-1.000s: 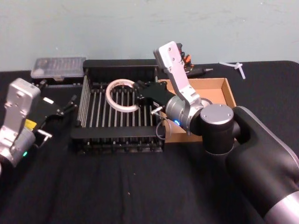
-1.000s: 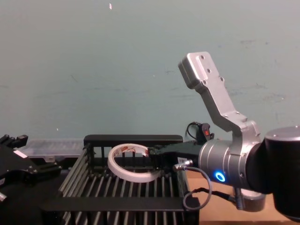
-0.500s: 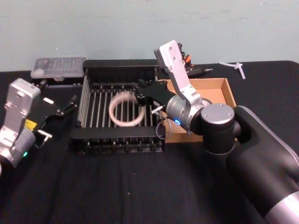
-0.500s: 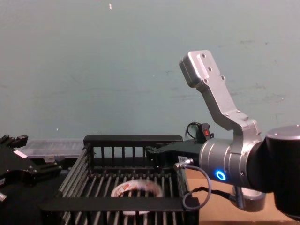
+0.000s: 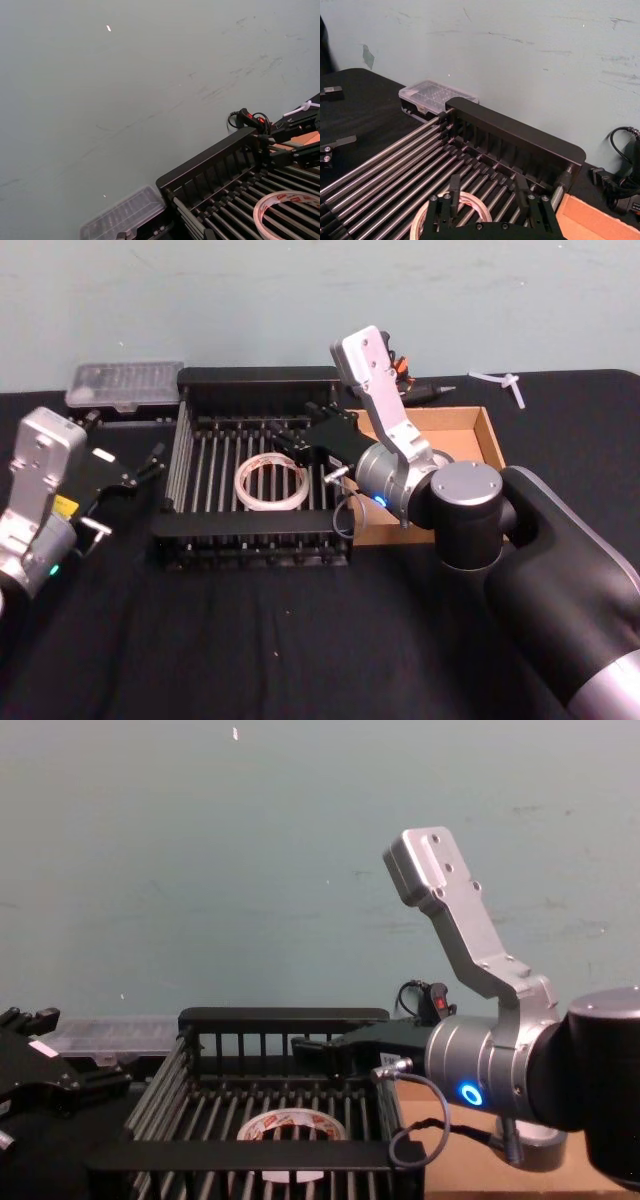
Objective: Pick up the white tape and place it into the black box , Pick up the silver tape and place it into the brown box.
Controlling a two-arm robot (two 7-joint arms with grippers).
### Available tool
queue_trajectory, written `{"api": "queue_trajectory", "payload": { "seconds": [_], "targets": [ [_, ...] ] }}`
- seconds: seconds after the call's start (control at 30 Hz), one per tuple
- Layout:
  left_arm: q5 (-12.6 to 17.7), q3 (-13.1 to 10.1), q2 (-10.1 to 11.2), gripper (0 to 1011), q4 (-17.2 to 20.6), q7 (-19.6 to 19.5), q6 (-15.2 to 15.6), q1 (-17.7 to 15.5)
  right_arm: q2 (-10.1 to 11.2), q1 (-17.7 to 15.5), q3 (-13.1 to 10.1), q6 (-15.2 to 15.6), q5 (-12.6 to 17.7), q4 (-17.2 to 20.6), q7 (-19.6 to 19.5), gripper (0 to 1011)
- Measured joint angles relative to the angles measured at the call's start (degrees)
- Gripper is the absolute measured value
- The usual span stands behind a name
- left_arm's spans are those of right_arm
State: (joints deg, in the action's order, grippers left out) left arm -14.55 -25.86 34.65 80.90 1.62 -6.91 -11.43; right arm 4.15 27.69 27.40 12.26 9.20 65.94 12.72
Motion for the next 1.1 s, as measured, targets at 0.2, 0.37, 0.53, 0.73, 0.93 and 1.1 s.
{"api": "queue_trajectory", "payload": {
  "seconds": [0.2,0.37,0.53,0.73,0.93,1.1],
  "targets": [
    [0.0,0.0,0.0,1001,0.0,0.0,0.0,0.0,0.0,-0.01,0.0,-0.01,0.03,0.04,0.0,852],
    [0.0,0.0,0.0,1001,0.0,0.0,0.0,0.0,0.0,-0.01,0.0,-0.01,0.05,0.04,0.0,969],
    [0.0,0.0,0.0,1001,0.0,0.0,0.0,0.0,0.01,-0.04,-0.04,0.0,0.05,0.07,0.1,1003],
    [0.0,0.0,0.0,1001,0.0,0.0,0.0,0.0,0.58,-1.15,-1.28,-0.09,0.28,2.61,1.94,1003],
    [0.0,0.0,0.0,1001,0.0,0.0,0.0,0.0,1.81,-3.03,-3.04,-0.29,0.82,6.97,2.8,1002],
    [0.0,0.0,0.0,1001,0.0,0.0,0.0,0.0,3.48,-5.26,-4.96,-1.06,1.54,11.23,2.87,1002]
  ]
}}
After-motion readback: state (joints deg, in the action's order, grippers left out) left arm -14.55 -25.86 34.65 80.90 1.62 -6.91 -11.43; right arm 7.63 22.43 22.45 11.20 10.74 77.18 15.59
